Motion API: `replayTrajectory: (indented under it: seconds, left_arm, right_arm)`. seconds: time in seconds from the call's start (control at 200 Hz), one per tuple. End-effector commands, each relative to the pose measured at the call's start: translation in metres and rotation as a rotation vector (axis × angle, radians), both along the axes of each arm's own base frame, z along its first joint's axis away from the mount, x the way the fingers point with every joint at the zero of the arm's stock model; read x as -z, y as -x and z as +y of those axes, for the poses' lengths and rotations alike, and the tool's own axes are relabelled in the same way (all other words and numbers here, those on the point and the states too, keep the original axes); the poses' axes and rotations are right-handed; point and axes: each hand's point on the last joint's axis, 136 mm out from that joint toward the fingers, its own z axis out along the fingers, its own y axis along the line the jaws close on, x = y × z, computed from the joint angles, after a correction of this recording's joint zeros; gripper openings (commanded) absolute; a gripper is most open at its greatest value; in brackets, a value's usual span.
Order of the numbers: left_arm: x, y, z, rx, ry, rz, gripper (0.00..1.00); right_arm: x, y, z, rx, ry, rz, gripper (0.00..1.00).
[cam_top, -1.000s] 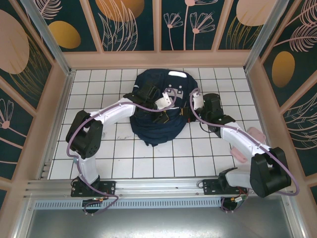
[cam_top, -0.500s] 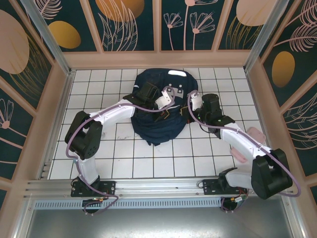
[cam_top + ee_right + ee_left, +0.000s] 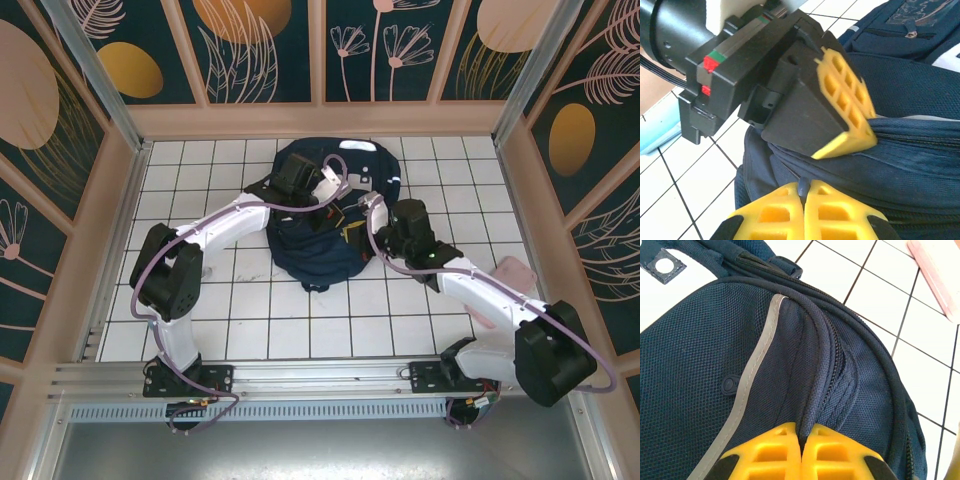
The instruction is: Pack books, pencil case, and school supplies into a backpack
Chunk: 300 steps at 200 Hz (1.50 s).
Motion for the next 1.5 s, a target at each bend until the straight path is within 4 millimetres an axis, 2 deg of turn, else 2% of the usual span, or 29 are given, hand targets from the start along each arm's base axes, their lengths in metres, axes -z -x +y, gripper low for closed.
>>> replayTrajectory:
  seconds: [0.0, 0.165, 0.631, 0.836, 1.161, 1.221, 1.271, 1.326, 1.386, 1.496]
  left_arm:
    - [-0.076, -0.036, -0.016, -0.062, 0.186, -0.156, 0.00]
    - [-0.097, -0.042, -0.014, -0.096, 0.205, -0.182, 0.00]
    - [-0.154, -0.048, -0.017, -0.120, 0.296, -0.229, 0.00]
    - [-0.158, -0.049, -0.018, -0.128, 0.313, -0.217, 0.00]
    - [-0.168, -0.054, -0.015, -0.169, 0.319, -0.229, 0.00]
    - [-0.167, -0.056, -0.013, -0.179, 0.309, -0.236, 0.00]
    - [-0.164, -0.059, -0.011, -0.189, 0.296, -0.243, 0.00]
    - [-0.158, -0.061, -0.008, -0.203, 0.277, -0.244, 0.00]
    - [-0.154, -0.065, -0.003, -0.219, 0.268, -0.241, 0.00]
    - [-0.148, -0.068, 0.001, -0.226, 0.276, -0.223, 0.00]
  right_arm:
    - [-0.017, 0.038, 0.045, -0.190, -0.111, -0.009, 0.00]
    - [-0.008, 0.038, 0.060, -0.138, -0.079, -0.050, 0.00]
    - [0.000, 0.045, 0.111, -0.062, -0.054, -0.208, 0.00]
    - [0.015, 0.040, 0.136, -0.029, -0.053, -0.224, 0.00]
    - [0.017, 0.023, 0.164, 0.035, -0.077, -0.248, 0.00]
    - [0.017, 0.023, 0.166, 0.039, -0.077, -0.226, 0.08]
    - [0.013, 0.026, 0.165, 0.030, -0.095, -0.204, 0.22]
    - [0.008, 0.030, 0.158, 0.033, -0.115, -0.175, 0.33]
    - [0.003, 0.035, 0.150, 0.036, -0.125, -0.152, 0.39]
    - [-0.001, 0.045, 0.120, 0.077, -0.148, -0.099, 0.45]
